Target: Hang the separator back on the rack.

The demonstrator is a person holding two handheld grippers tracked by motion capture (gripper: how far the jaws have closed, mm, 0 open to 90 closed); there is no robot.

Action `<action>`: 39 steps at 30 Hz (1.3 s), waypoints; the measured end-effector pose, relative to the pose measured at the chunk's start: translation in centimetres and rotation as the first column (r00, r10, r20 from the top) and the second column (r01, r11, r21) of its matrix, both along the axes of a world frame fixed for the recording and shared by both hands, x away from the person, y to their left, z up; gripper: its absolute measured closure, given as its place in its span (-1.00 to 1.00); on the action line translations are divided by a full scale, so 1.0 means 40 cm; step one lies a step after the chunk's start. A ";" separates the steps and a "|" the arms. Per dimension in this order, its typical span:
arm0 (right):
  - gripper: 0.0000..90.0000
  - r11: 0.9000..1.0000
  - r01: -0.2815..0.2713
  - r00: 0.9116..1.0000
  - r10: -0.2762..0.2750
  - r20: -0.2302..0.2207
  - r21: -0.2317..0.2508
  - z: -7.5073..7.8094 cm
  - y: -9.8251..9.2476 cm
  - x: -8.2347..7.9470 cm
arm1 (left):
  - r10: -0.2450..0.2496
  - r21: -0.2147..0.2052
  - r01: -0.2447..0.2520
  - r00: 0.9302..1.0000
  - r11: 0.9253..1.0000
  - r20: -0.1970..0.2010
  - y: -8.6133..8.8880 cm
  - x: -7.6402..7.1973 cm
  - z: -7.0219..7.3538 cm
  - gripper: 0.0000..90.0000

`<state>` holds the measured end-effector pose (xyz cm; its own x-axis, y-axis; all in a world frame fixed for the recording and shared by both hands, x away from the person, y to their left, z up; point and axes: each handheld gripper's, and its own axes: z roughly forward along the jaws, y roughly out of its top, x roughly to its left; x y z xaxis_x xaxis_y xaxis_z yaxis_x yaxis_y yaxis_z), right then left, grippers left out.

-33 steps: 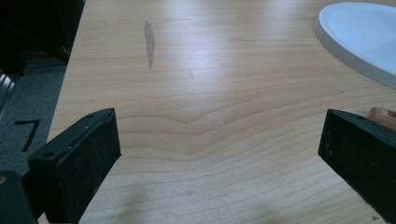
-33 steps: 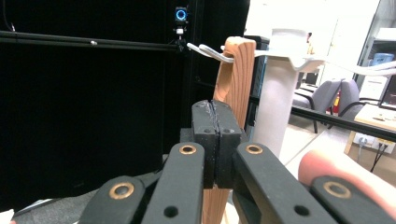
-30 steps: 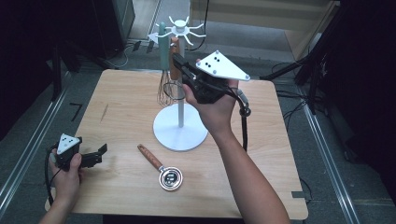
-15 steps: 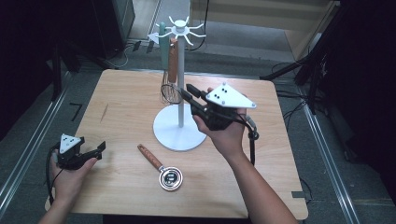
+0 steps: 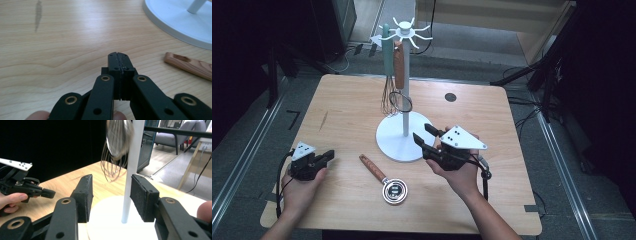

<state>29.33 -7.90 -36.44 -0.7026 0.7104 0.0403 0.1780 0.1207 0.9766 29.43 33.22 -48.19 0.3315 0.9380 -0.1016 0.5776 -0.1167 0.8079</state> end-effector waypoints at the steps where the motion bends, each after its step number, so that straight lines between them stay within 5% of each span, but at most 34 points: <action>1: 0.20 1.000 -0.001 1.000 0.001 -0.002 0.001 -0.009 -0.006 -0.002 | -0.009 0.002 0.009 1.000 1.000 -0.003 -0.006 0.002 0.000 1.00; 16: 0.05 1.000 0.009 0.999 -0.010 -0.053 -0.012 -0.118 -0.077 -0.044 | -0.066 -0.001 0.067 0.993 0.998 -0.094 -0.061 0.072 -0.014 1.00; 26: 0.04 0.999 0.053 0.990 -0.053 -0.133 0.003 -0.185 -0.137 -0.065 | -0.106 -0.030 0.102 0.985 0.994 -0.138 -0.088 0.108 -0.016 1.00; 39: 0.08 0.999 -0.004 0.984 -0.003 -0.179 -0.038 -0.241 -0.085 -0.073 | -0.160 -0.004 0.161 0.979 0.987 -0.126 -0.127 0.099 -0.020 1.00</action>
